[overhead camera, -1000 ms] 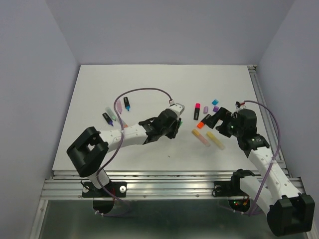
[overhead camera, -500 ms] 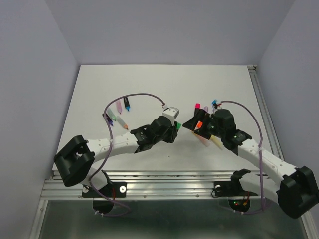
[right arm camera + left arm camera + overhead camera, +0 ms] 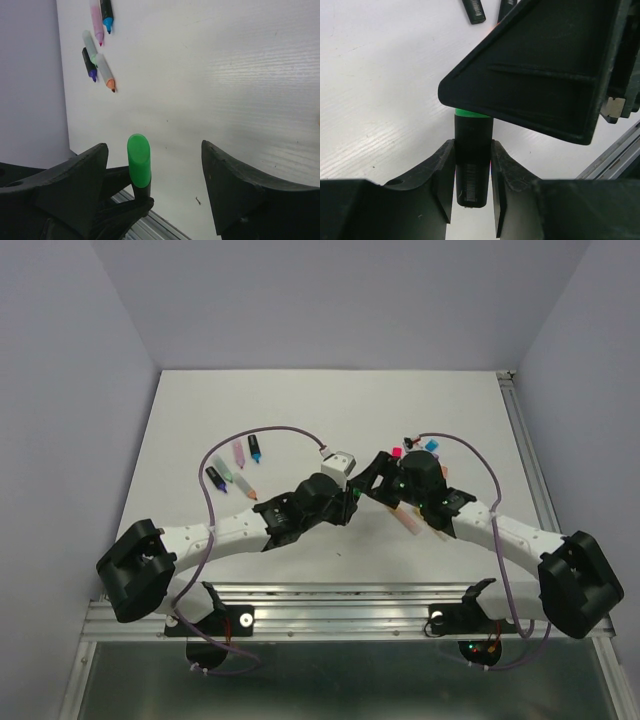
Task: Open the pen caps
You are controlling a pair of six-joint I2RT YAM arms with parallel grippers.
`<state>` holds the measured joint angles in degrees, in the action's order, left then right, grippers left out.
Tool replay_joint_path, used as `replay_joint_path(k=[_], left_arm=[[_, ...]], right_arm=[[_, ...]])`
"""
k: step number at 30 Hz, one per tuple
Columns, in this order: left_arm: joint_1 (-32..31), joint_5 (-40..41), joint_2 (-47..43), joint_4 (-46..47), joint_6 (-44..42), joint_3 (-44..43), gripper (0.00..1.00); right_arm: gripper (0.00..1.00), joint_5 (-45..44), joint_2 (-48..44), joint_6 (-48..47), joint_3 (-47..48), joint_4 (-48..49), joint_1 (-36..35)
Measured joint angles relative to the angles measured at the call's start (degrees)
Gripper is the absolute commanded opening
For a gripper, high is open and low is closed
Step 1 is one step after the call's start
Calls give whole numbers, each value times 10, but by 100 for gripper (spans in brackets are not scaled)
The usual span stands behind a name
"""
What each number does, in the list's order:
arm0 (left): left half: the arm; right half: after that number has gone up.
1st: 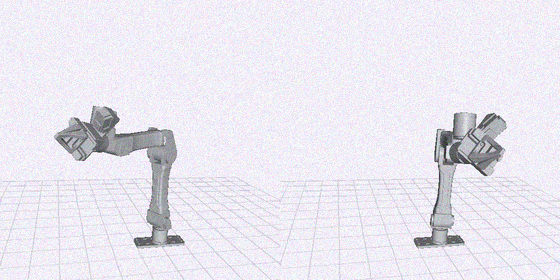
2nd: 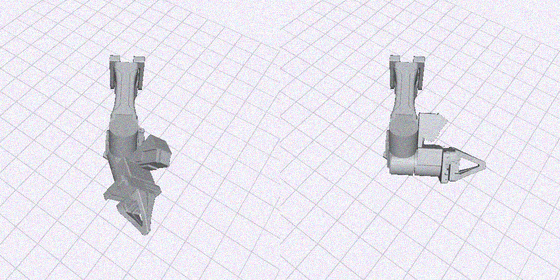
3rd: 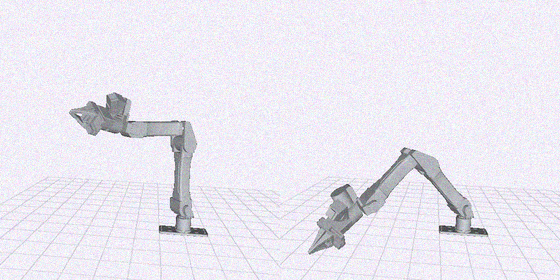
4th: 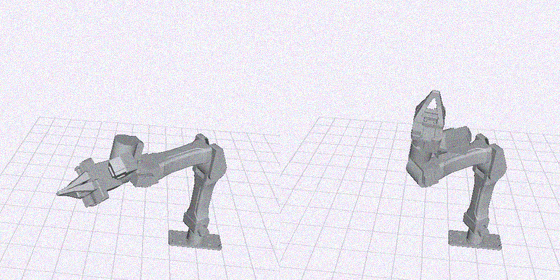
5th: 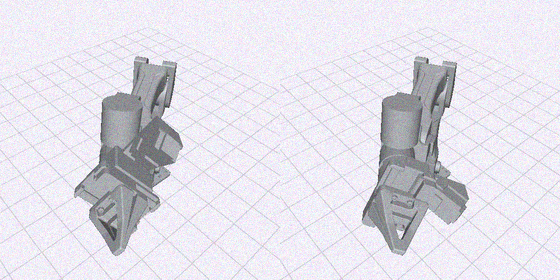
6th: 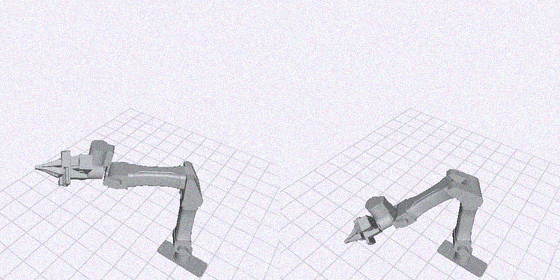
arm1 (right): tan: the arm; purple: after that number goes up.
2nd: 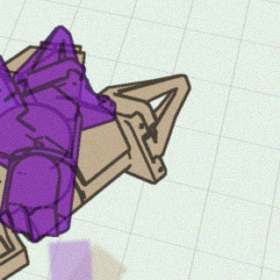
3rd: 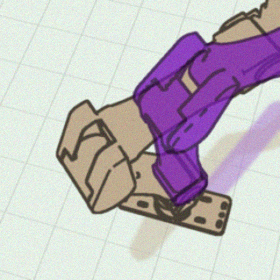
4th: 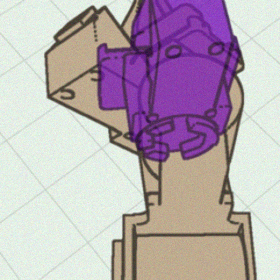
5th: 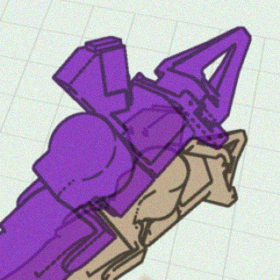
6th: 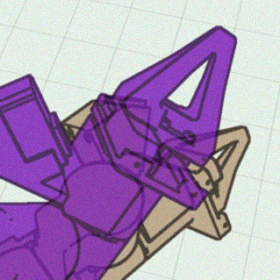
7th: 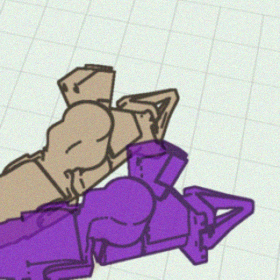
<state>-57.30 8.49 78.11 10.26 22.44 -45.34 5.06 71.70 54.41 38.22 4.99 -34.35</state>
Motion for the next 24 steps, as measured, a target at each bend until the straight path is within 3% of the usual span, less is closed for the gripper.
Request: replay_joint_path(k=[8,12,20,24], left_arm=[[0,2,0,1,0,0,0],[0,2,0,1,0,0,0],[0,12,-1,2,1,0,0],[0,14,-2,2,2,0,0]], right_arm=[[53,-9,36,6,21,17,-16],[37,-19,47,6,30,17,-27],[19,-50,55,-2,46,14,-40],[1,-54,56,-3,48,13,-43]])
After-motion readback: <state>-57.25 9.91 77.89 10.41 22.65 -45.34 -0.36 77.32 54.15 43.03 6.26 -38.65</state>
